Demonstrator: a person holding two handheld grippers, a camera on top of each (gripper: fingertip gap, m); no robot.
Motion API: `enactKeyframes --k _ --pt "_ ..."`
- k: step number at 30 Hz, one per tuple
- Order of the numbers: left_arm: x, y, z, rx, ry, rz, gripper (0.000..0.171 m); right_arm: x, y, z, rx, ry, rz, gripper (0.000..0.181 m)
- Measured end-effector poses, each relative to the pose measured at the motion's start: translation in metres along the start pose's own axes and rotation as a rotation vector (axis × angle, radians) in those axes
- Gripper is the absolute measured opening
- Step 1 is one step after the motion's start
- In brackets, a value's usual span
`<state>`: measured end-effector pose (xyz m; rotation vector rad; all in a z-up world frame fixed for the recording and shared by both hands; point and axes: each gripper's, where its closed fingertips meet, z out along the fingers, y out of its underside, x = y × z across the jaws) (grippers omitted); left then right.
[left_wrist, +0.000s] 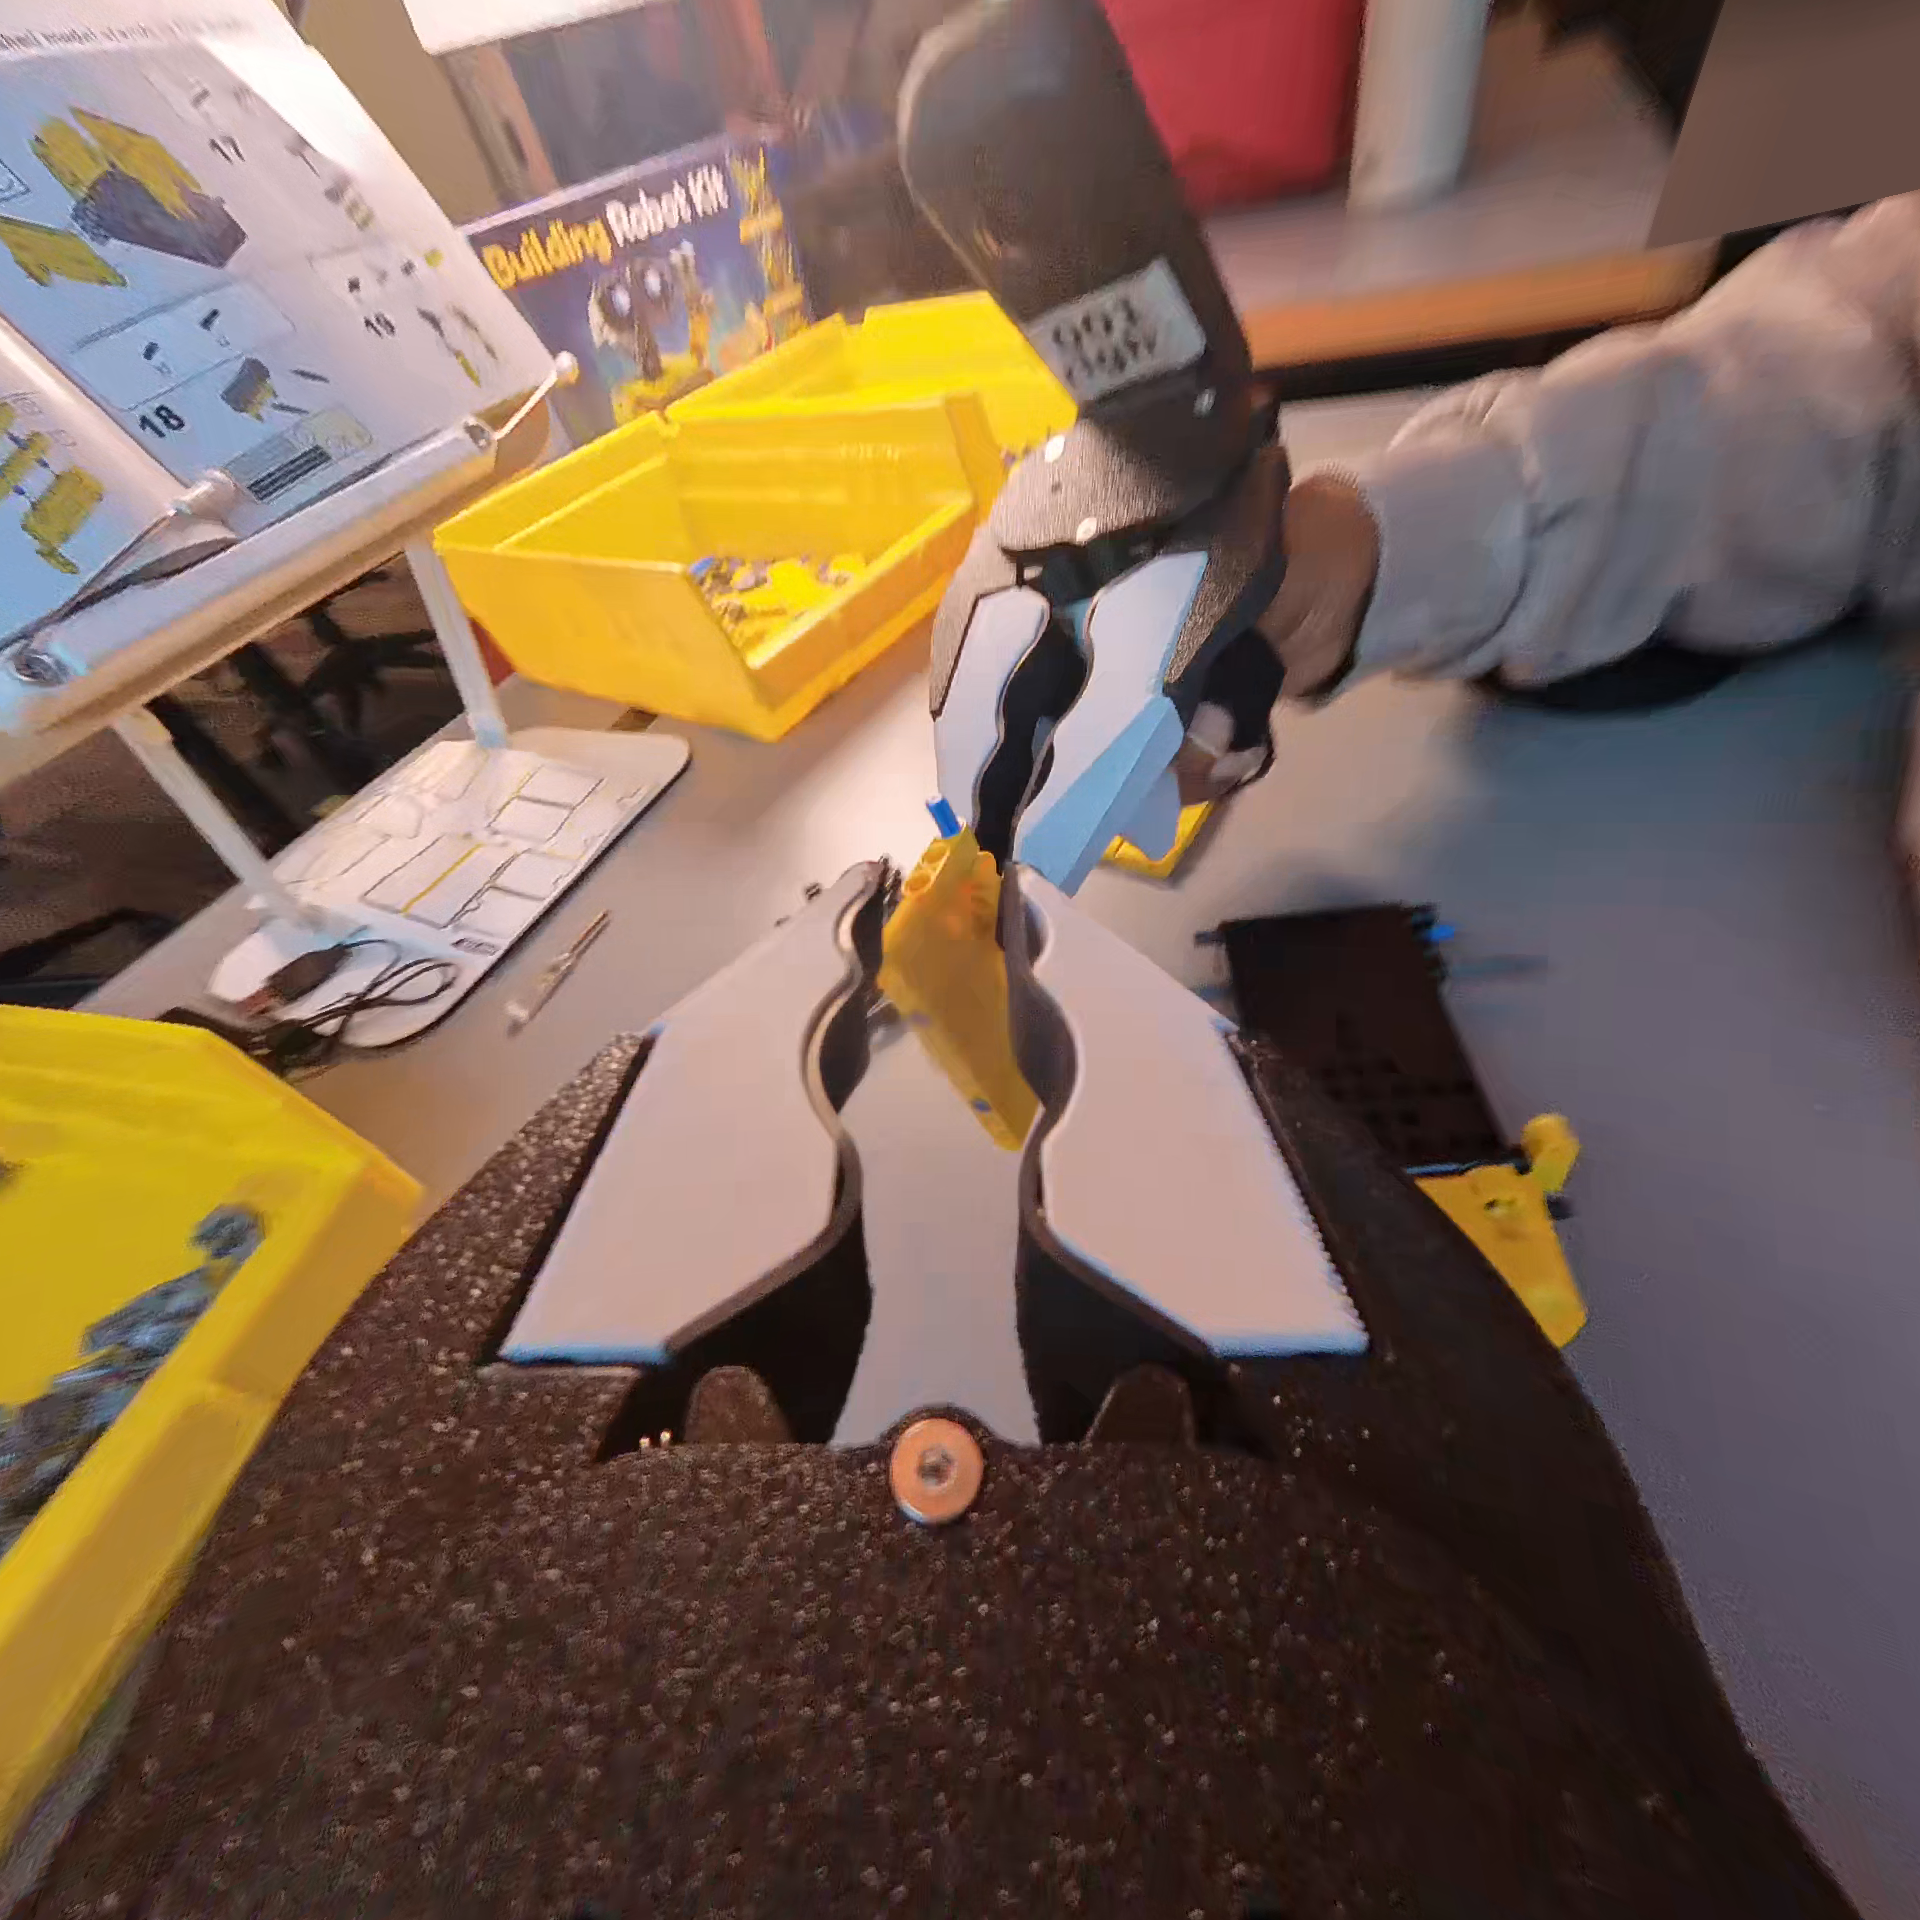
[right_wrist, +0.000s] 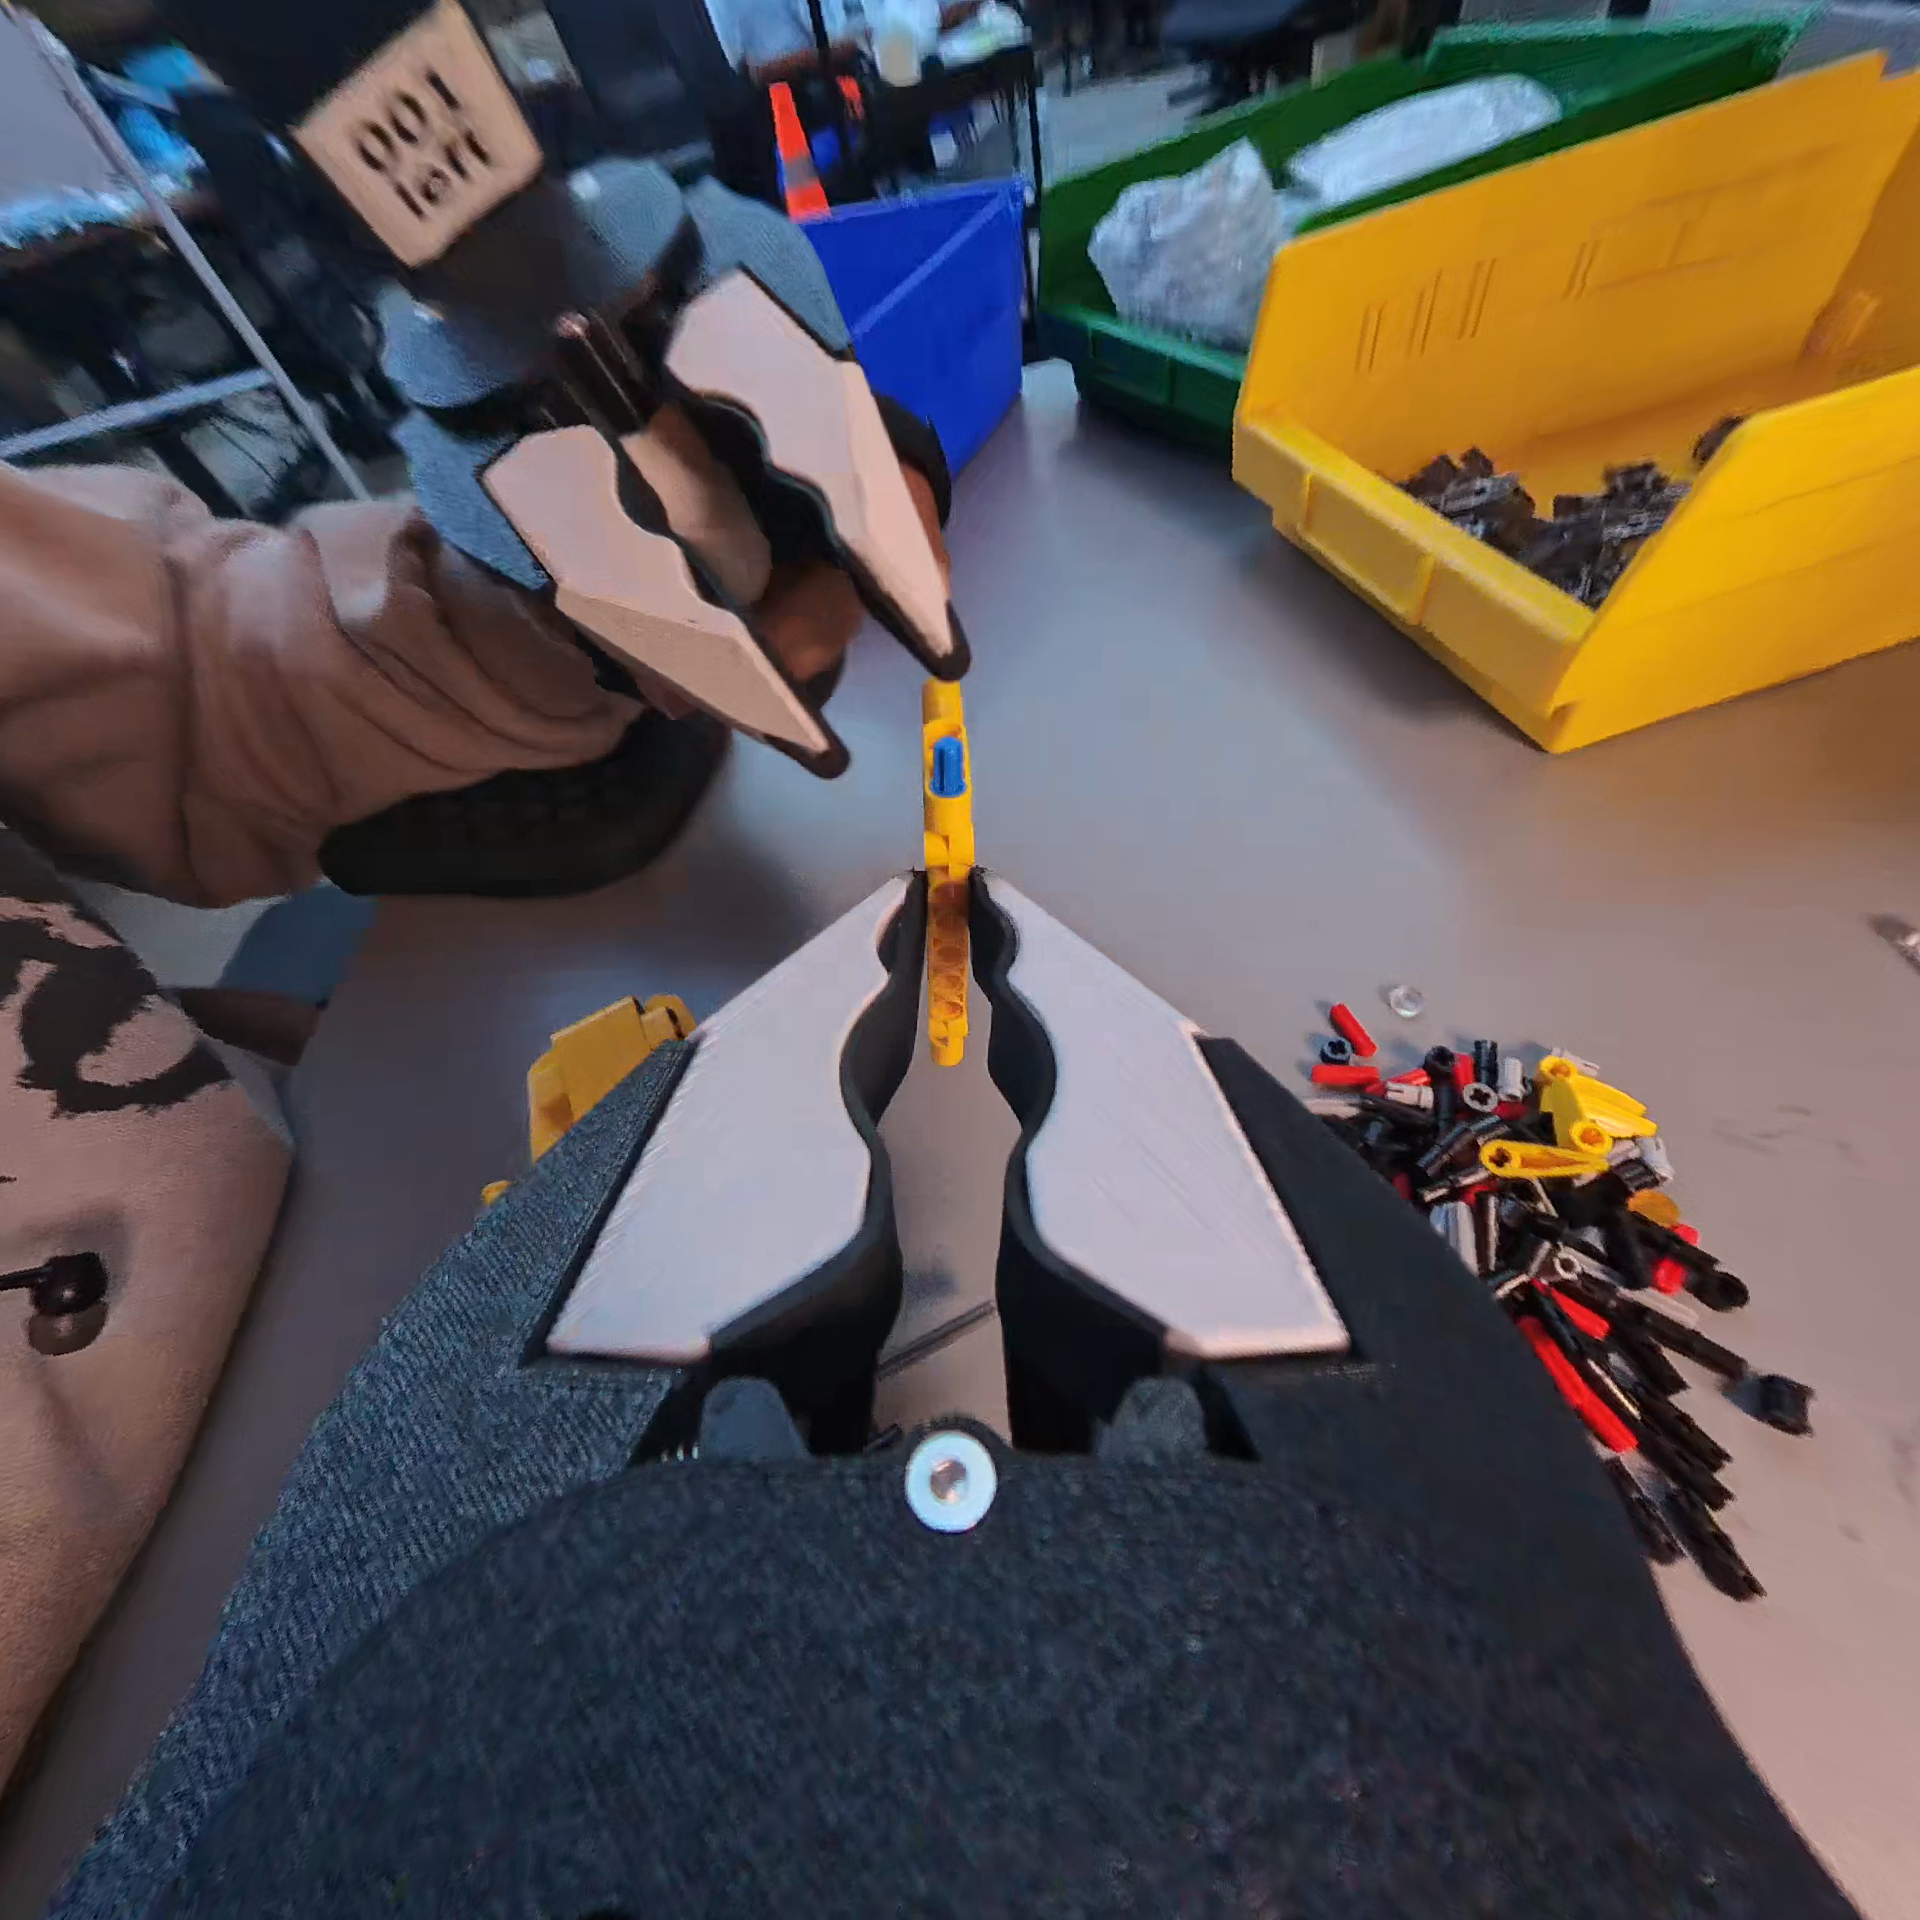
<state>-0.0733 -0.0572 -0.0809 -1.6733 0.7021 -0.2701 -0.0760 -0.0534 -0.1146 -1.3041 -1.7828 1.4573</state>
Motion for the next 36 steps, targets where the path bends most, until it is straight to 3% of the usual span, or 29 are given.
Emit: enactKeyframes --k 2,5,7,14,18,27,36 --pt "0.001 -0.009 -0.005 0.082 0.08 -0.141 0.032 -0.01 -0.015 -0.011 0.11 -0.069 0.01 0.007" --pt "0.015 -0.018 -0.003 0.159 0.215 -0.271 0.025 -0.027 -0.036 -0.024 0.25 -0.146 -0.021 0.007" --pt "0.027 -0.022 0.0 0.171 0.275 -0.279 0.006 -0.034 -0.04 -0.025 0.276 -0.17 -0.03 0.007" --pt "0.031 -0.016 0.001 0.114 0.291 -0.281 0.006 -0.033 -0.053 -0.045 0.343 -0.156 -0.061 0.016" --pt "0.032 -0.014 0.003 0.107 0.302 -0.296 0.006 -0.033 -0.054 -0.047 0.323 -0.115 -0.116 0.004" --pt "0.041 -0.023 0.003 0.165 0.337 -0.309 0.011 -0.04 -0.05 -0.044 0.325 -0.162 -0.103 0.003" --pt "0.051 -0.016 0.006 0.102 0.369 -0.285 0.006 -0.051 -0.041 -0.038 0.288 -0.193 -0.146 0.003"
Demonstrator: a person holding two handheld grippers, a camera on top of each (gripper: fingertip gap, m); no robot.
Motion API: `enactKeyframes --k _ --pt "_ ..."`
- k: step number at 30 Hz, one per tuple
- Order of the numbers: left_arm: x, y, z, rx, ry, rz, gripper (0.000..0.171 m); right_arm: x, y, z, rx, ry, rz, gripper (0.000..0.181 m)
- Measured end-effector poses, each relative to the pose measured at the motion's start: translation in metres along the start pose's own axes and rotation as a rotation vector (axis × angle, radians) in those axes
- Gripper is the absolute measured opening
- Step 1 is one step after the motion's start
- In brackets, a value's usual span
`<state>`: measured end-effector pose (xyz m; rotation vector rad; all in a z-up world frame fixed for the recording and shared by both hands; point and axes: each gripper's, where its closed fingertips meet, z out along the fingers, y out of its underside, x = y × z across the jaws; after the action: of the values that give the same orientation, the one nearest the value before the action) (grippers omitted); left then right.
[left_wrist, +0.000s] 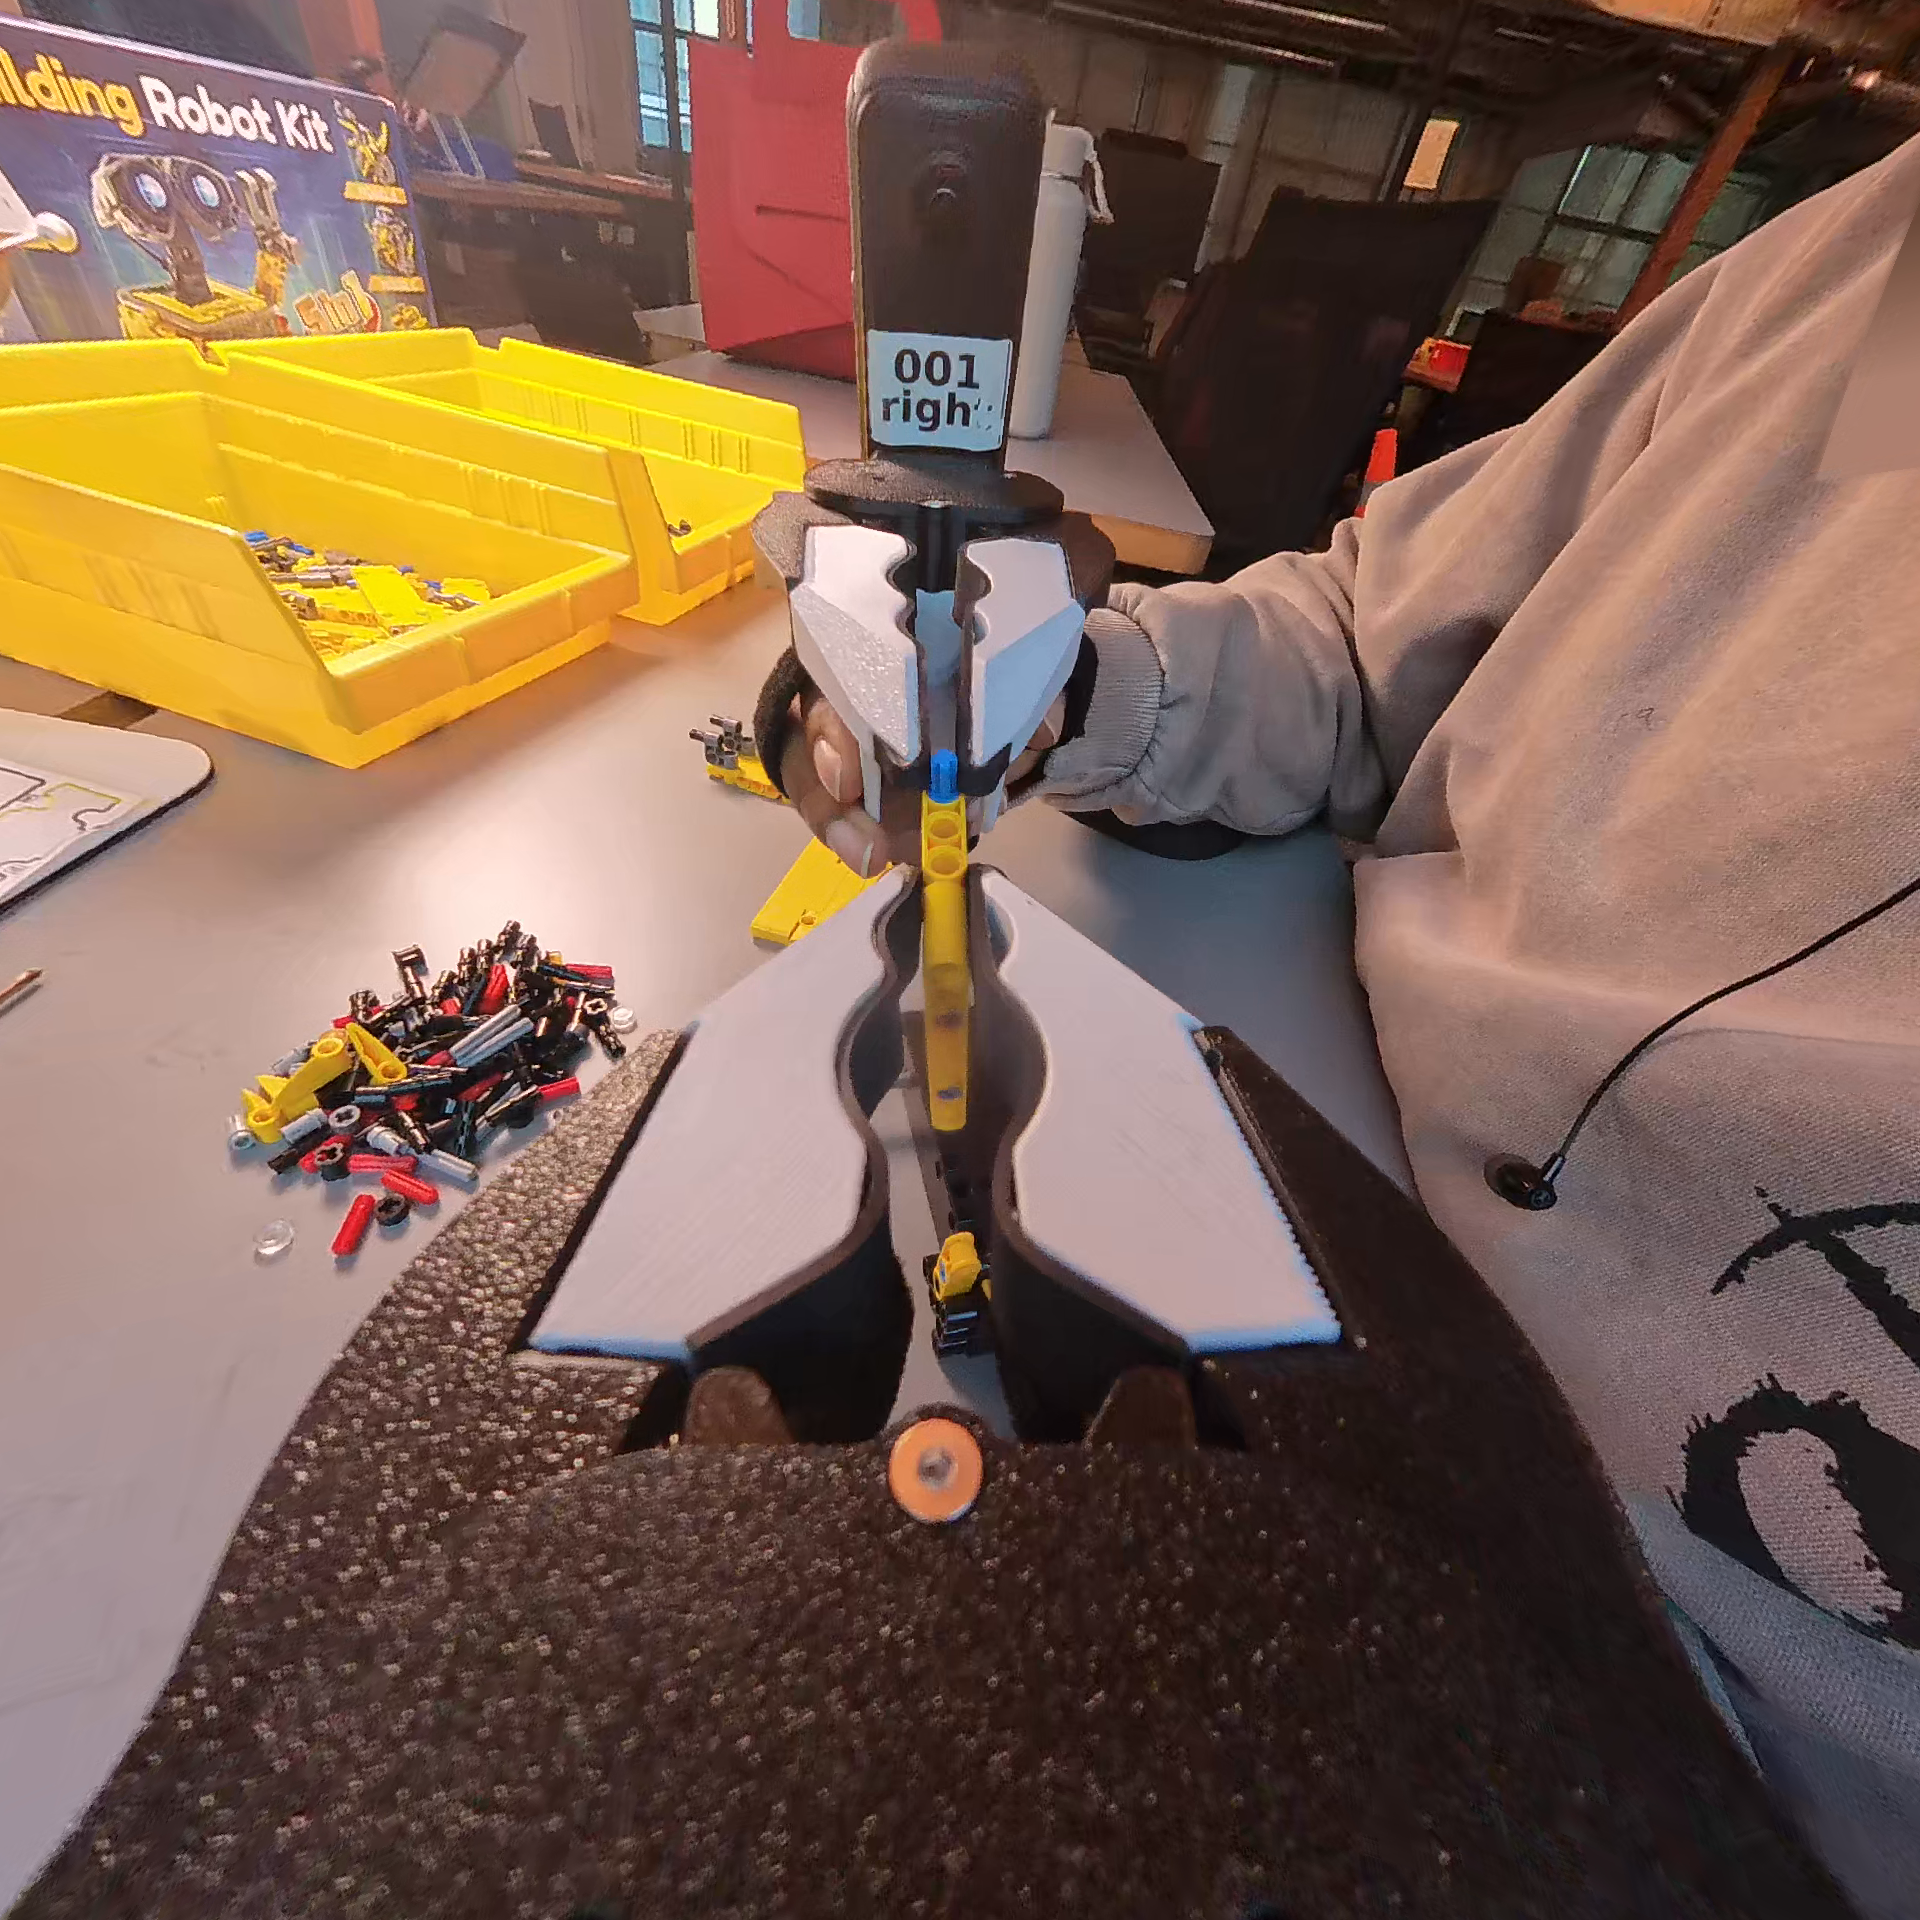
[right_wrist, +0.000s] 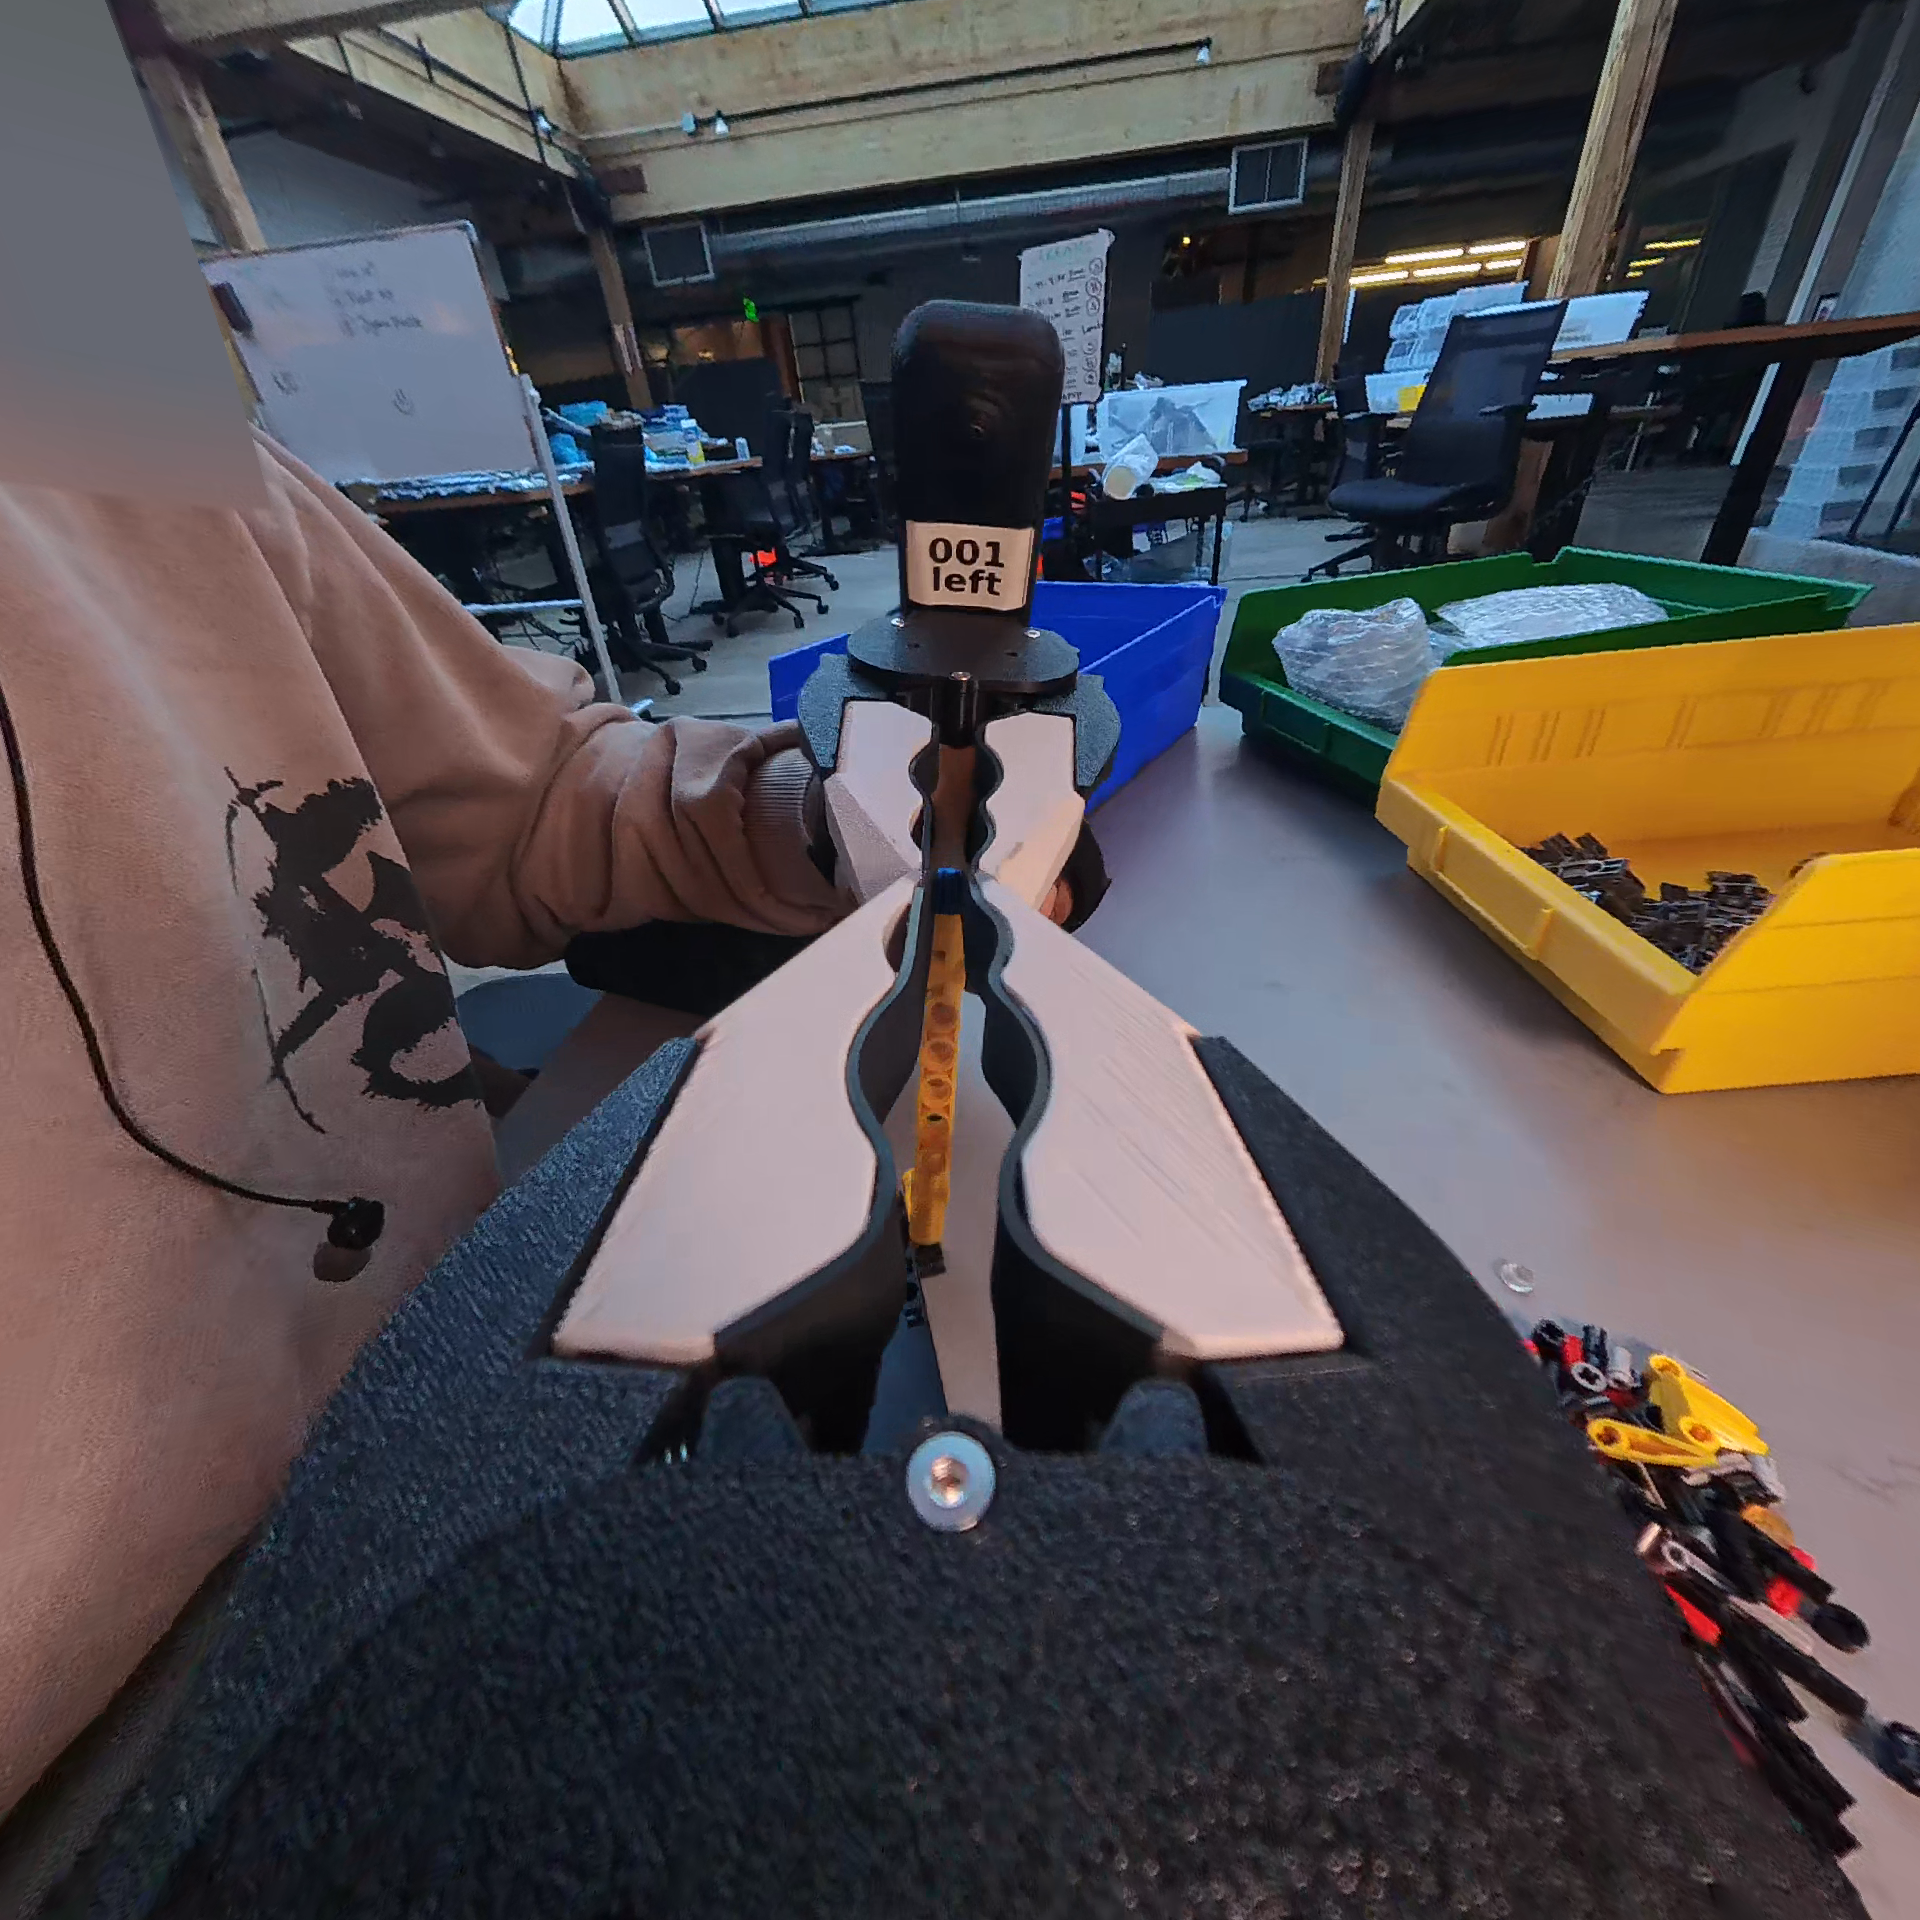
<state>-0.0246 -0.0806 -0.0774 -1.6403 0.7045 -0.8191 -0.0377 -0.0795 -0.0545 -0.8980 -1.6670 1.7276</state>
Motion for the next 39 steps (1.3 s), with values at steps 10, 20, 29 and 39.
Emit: enactKeyframes --k 10,20,29,39 --pt "0.001 -0.015 -0.001 0.108 -0.009 0.016 0.022 -0.002 -0.014 -0.003 0.098 0.004 0.01 0.003" --pt "0.006 -0.014 -0.001 0.072 0.007 0.018 0.007 -0.006 -0.009 0.001 0.076 -0.004 0.01 0.004" --pt "0.007 -0.011 0.002 0.052 0.017 -0.005 0.006 -0.007 -0.006 0.002 0.052 0.001 -0.009 0.003" --pt "0.011 -0.029 -0.002 0.114 0.055 -0.071 0.008 -0.009 -0.029 0.003 0.195 -0.027 0.115 0.0"
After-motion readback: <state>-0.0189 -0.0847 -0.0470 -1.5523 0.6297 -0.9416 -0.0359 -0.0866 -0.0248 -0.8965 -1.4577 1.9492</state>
